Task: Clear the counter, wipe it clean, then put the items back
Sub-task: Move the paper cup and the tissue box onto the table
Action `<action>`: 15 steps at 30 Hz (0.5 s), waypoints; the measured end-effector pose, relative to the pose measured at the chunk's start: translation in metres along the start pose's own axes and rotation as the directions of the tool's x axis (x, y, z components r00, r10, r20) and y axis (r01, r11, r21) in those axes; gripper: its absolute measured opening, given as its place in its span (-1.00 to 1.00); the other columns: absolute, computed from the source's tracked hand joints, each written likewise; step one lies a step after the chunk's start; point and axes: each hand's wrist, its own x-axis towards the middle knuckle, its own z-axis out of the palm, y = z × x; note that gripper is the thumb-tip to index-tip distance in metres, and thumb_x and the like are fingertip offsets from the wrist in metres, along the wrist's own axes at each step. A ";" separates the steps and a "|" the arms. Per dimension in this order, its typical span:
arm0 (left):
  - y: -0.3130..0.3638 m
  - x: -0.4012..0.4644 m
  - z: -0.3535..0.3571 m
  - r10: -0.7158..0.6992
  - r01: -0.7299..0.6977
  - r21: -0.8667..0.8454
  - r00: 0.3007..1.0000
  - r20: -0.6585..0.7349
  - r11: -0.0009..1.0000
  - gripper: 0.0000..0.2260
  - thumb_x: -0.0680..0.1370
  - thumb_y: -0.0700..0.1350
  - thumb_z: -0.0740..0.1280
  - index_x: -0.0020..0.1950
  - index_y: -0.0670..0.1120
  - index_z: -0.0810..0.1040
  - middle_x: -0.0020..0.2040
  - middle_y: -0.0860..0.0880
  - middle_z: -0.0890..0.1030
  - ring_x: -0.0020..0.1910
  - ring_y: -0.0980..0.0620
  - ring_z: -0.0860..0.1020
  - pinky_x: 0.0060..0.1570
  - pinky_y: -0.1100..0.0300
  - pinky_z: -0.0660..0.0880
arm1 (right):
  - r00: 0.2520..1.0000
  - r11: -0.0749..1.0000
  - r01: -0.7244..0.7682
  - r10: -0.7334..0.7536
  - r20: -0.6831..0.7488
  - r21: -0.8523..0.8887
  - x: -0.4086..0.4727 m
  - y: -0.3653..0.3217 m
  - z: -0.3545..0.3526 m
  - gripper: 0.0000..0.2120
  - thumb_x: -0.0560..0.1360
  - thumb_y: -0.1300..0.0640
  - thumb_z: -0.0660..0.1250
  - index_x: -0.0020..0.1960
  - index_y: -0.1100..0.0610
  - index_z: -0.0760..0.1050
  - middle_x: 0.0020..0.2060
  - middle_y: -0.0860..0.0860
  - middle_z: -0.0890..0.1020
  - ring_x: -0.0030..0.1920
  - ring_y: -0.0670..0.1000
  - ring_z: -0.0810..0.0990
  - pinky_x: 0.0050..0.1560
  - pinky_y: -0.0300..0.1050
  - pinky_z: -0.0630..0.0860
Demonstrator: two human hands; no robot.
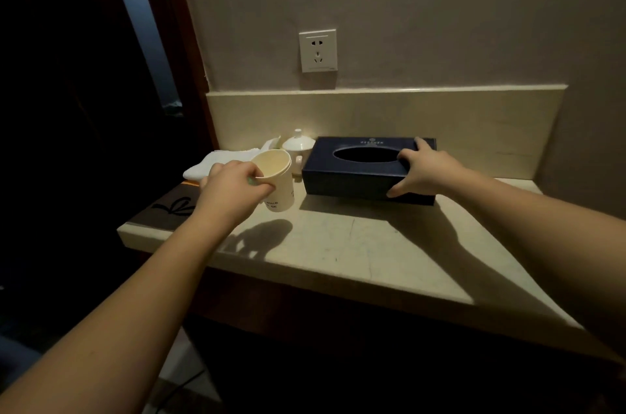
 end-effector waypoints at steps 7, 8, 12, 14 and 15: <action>-0.009 -0.061 -0.034 0.042 -0.041 -0.065 0.999 0.019 0.997 -0.86 0.46 0.09 0.37 -0.09 0.05 0.55 0.00 -0.01 0.58 0.14 -0.12 0.44 0.13 -0.08 0.42 | 0.988 0.995 -0.086 0.092 -0.123 0.050 -0.097 -0.005 -0.024 -0.13 0.29 -0.31 0.46 0.47 -0.02 0.22 0.55 0.12 0.00 0.39 0.29 0.30 0.28 0.13 0.44; -0.009 -0.071 -0.038 0.046 -0.044 -0.074 0.999 0.026 0.996 -0.87 0.46 0.08 0.38 -0.09 0.05 0.56 0.00 -0.01 0.58 0.14 -0.12 0.44 0.12 -0.07 0.42 | 0.986 0.993 -0.098 0.105 -0.128 0.064 -0.113 -0.005 -0.026 -0.12 0.29 -0.31 0.46 0.47 -0.01 0.22 0.55 0.12 -0.01 0.39 0.29 0.30 0.27 0.13 0.44; -0.005 -0.109 -0.052 0.048 -0.041 -0.136 0.998 0.046 0.990 -0.86 0.47 0.05 0.40 -0.08 0.01 0.58 -0.04 0.01 0.49 0.19 -0.13 0.40 0.18 -0.06 0.38 | 0.982 0.985 -0.128 0.142 -0.124 0.112 -0.182 -0.002 -0.032 -0.13 0.29 -0.32 0.45 0.47 -0.01 0.22 0.55 0.08 -0.04 0.37 0.28 0.33 0.20 0.09 0.49; -0.003 -0.127 -0.058 0.056 -0.046 -0.177 0.997 0.050 0.983 -0.84 0.47 0.02 0.40 -0.05 -0.03 0.61 -0.10 0.04 0.41 0.20 -0.15 0.38 0.21 -0.07 0.37 | 0.977 0.982 -0.146 0.162 -0.136 0.119 -0.217 0.001 -0.033 -0.15 0.30 -0.31 0.44 0.46 -0.02 0.22 0.56 0.05 -0.06 0.38 0.28 0.32 0.20 0.09 0.48; -0.002 -0.136 -0.061 0.065 -0.052 -0.197 0.996 0.058 0.979 -0.84 0.47 0.02 0.40 -0.04 -0.04 0.61 -0.12 0.05 0.39 0.20 -0.15 0.39 0.21 -0.08 0.37 | 0.975 0.980 -0.157 0.174 -0.142 0.122 -0.234 0.003 -0.032 -0.16 0.30 -0.31 0.44 0.45 -0.04 0.23 0.56 0.03 -0.06 0.38 0.28 0.32 0.20 0.10 0.48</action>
